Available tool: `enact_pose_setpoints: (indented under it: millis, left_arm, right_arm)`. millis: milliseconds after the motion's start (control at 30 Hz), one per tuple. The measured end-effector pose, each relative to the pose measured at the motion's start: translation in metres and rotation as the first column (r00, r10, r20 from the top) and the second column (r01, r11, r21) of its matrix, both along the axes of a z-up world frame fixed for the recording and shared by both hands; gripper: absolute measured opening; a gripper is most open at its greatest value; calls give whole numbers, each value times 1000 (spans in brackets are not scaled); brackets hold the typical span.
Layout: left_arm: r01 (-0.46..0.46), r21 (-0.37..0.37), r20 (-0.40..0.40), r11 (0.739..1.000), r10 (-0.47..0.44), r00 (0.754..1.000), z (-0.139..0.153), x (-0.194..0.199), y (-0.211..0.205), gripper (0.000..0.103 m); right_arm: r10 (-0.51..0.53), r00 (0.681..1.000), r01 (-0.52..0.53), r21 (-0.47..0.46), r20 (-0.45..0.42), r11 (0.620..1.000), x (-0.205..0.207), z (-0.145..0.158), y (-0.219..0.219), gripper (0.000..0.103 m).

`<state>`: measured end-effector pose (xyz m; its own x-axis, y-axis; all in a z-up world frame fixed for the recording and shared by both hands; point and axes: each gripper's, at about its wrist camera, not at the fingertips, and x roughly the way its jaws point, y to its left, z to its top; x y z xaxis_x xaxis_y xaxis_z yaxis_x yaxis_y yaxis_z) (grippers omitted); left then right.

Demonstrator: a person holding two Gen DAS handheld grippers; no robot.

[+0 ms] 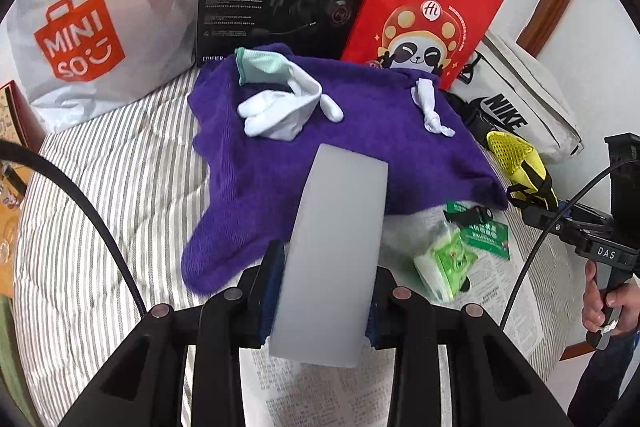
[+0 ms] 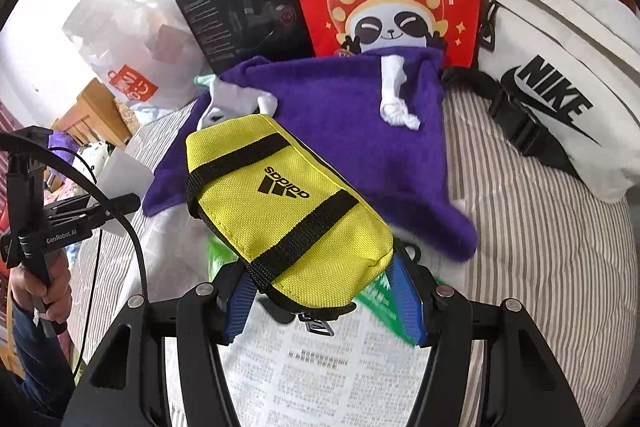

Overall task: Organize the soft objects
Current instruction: 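Carry the yellow pouch and white sponge over the purple towel with both grippers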

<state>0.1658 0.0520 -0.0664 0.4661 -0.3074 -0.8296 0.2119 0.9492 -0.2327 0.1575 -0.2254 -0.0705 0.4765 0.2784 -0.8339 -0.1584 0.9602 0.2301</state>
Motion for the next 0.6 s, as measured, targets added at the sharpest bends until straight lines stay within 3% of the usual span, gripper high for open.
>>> enact_pose_setpoints:
  millis: [600]
  left_arm:
    - [32, 44, -2, 999, -32, 999, -2, 65, -17, 32]
  right_arm:
    - [-96, 995, 96, -25, -16, 995, 79, -13, -23, 60]
